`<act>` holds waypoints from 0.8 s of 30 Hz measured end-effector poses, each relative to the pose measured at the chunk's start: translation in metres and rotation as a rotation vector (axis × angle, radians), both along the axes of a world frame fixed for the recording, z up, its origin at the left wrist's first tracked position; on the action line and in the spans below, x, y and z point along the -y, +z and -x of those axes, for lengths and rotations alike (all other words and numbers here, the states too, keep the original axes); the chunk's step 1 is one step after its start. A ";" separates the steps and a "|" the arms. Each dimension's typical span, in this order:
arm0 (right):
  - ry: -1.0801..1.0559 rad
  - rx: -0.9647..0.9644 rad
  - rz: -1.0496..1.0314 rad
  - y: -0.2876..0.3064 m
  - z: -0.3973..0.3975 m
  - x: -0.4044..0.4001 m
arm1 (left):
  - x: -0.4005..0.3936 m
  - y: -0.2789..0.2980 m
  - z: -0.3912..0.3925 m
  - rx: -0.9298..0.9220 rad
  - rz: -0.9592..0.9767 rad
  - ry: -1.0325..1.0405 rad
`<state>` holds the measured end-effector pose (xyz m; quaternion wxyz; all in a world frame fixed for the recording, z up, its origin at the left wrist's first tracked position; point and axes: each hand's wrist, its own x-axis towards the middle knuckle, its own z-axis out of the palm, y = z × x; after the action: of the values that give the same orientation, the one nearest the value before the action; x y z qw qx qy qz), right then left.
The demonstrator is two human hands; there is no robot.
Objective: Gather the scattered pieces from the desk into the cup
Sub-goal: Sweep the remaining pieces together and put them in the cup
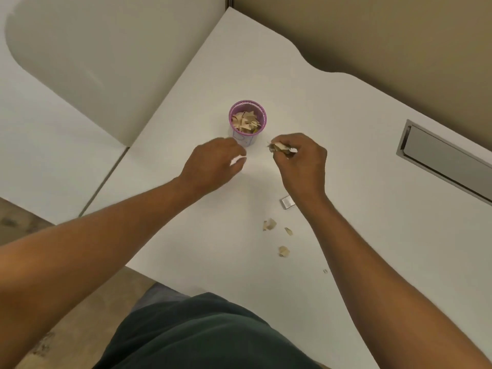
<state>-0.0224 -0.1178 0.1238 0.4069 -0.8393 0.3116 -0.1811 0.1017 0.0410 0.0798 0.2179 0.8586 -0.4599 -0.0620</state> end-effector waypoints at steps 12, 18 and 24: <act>0.555 -0.751 0.535 -0.027 -0.139 0.019 | -0.029 -0.056 0.025 -0.151 -0.512 -0.212; 0.522 -0.874 0.469 -0.031 -0.151 0.014 | -0.023 -0.052 0.025 -0.133 -0.501 -0.206; 0.554 -0.701 0.435 -0.005 -0.140 0.025 | -0.019 -0.051 0.024 -0.120 -0.562 -0.223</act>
<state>0.1175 -0.1424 0.1183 0.1258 -0.9665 0.1500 0.1662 0.0779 0.0598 0.0291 -0.0095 0.8241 -0.5027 -0.2607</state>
